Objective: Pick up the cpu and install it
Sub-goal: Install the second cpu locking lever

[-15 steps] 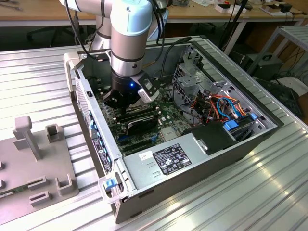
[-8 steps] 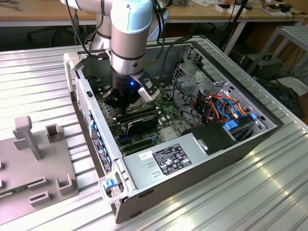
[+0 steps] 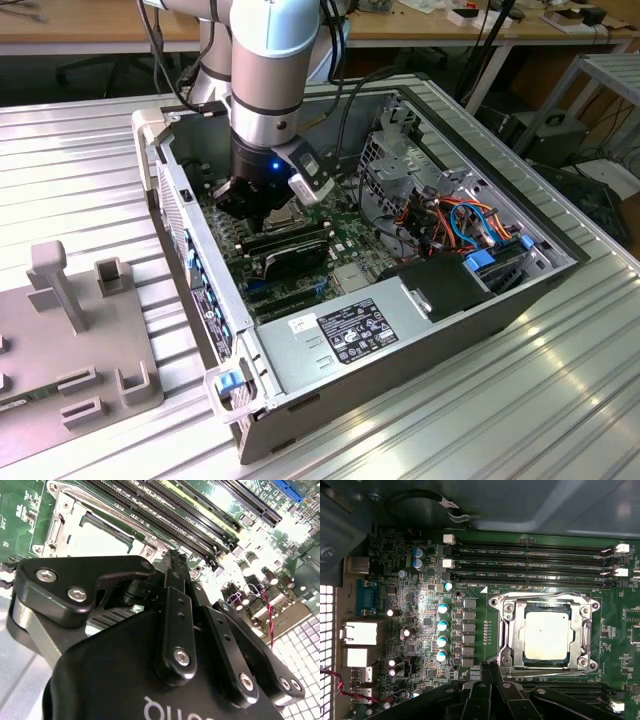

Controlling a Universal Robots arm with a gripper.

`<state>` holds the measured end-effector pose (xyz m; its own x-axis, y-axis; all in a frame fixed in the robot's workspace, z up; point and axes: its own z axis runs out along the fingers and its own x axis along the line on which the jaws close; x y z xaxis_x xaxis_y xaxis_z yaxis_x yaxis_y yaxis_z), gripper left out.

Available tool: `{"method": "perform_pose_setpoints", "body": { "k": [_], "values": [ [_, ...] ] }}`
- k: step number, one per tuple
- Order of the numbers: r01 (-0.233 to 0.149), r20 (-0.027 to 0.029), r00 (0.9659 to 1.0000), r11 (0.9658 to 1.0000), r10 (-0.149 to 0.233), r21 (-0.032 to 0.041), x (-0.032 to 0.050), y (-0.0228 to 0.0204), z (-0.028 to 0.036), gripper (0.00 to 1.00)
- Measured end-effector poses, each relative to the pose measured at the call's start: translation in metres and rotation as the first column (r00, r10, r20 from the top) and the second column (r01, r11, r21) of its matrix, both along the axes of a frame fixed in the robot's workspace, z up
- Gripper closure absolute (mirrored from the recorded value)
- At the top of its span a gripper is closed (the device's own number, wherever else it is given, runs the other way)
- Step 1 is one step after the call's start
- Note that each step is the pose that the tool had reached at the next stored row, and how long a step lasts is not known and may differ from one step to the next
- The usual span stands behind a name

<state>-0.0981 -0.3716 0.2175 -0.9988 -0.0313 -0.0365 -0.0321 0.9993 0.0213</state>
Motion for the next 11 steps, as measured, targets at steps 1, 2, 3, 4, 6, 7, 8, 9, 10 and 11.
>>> {"method": "perform_pose_setpoints", "body": {
  "k": [1, 2, 3, 4, 6, 7, 8, 9, 10, 11],
  "values": [
    [0.000, 0.0000, 1.0000, 1.0000, 0.000, 0.0000, 0.0000, 0.0000, 0.0000, 0.89],
    [0.000, 0.0000, 1.0000, 1.0000, 0.000, 0.0000, 0.0000, 0.0000, 0.0001, 0.89],
    [0.000, 0.0000, 1.0000, 1.0000, 0.000, -0.0002, 0.0000, 0.0000, 0.0001, 0.89],
    [0.000, -0.0001, 1.0000, 1.0000, 0.000, -0.0002, 0.0002, -0.0001, 0.0002, 0.89],
    [0.000, -0.0001, 1.0000, 1.0000, 0.000, -0.0002, 0.0034, 0.0000, 0.0001, 0.89],
    [0.000, -0.0001, 1.0000, 1.0000, 0.000, -0.0002, 0.0048, 0.0000, 0.0002, 0.89],
    [0.000, -0.0001, 1.0000, 1.0000, 0.000, -0.0002, 0.0067, 0.0000, 0.0002, 0.89],
    [0.000, -0.0001, 1.0000, 1.0000, 0.000, -0.0002, 0.0084, 0.0000, 0.0001, 0.89],
    [0.000, -0.0001, 1.0000, 1.0000, 0.000, -0.0001, 0.0105, 0.0001, 0.0001, 0.89],
    [0.000, 0.0000, 1.0000, 1.0000, 0.000, -0.0001, 0.0121, 0.0001, 0.0001, 0.89]
  ]
}}
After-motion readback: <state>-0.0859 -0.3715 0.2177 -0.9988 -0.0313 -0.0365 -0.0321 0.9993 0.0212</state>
